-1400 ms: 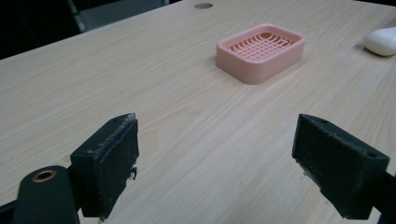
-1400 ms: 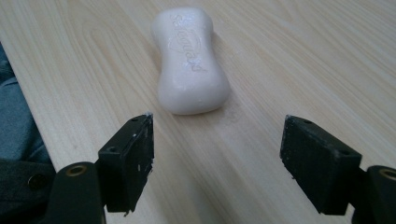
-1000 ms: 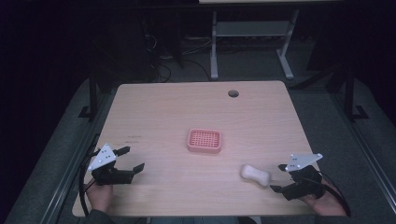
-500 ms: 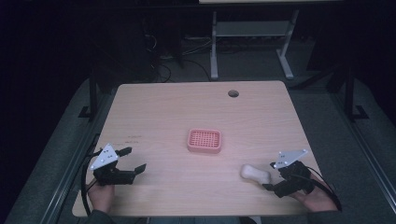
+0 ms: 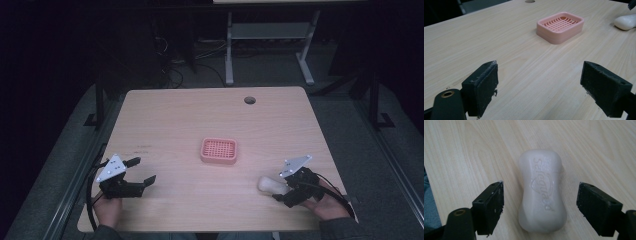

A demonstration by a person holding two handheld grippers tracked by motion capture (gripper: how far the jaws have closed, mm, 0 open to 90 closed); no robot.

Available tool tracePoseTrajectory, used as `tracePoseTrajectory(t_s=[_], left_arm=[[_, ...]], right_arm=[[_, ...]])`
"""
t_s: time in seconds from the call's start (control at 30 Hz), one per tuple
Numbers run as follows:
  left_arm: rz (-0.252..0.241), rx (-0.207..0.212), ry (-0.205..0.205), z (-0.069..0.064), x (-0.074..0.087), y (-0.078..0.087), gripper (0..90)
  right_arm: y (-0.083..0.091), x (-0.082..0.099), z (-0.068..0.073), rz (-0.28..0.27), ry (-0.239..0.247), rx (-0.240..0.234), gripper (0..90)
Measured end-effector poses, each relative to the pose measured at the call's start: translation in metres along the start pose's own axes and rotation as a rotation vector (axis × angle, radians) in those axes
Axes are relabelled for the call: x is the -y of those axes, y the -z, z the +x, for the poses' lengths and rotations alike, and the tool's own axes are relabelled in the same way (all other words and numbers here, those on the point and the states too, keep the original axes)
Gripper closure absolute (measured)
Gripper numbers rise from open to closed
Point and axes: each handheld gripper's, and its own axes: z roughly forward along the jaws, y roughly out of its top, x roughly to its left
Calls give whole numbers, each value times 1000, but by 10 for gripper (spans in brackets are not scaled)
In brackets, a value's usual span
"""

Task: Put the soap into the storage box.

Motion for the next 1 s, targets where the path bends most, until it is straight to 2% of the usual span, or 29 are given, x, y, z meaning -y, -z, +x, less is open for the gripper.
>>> tracePoseTrajectory(t_s=[0.1,0.23,0.47,0.57,0.7,0.87,1.0], left_arm=[[3,1,-10,0,0,0,141],[1,-3,-3,0,0,0,141],[1,-7,-10,1,0,2,141],[3,3,-10,0,0,1,141],[5,1,-14,0,-1,0,141],[-6,-4,-10,0,-1,0,141],[-6,-3,-6,0,-1,-1,141]], right_arm=[[-4,-6,-2,10,15,-1,223],[-7,-11,-3,18,25,-6,224],[-17,-19,-5,51,29,-16,241],[-19,-17,-5,60,28,-16,292],[-21,-15,-5,75,18,-11,309],[-25,-14,-1,102,45,-7,390],[-26,-14,0,123,35,10,422]])
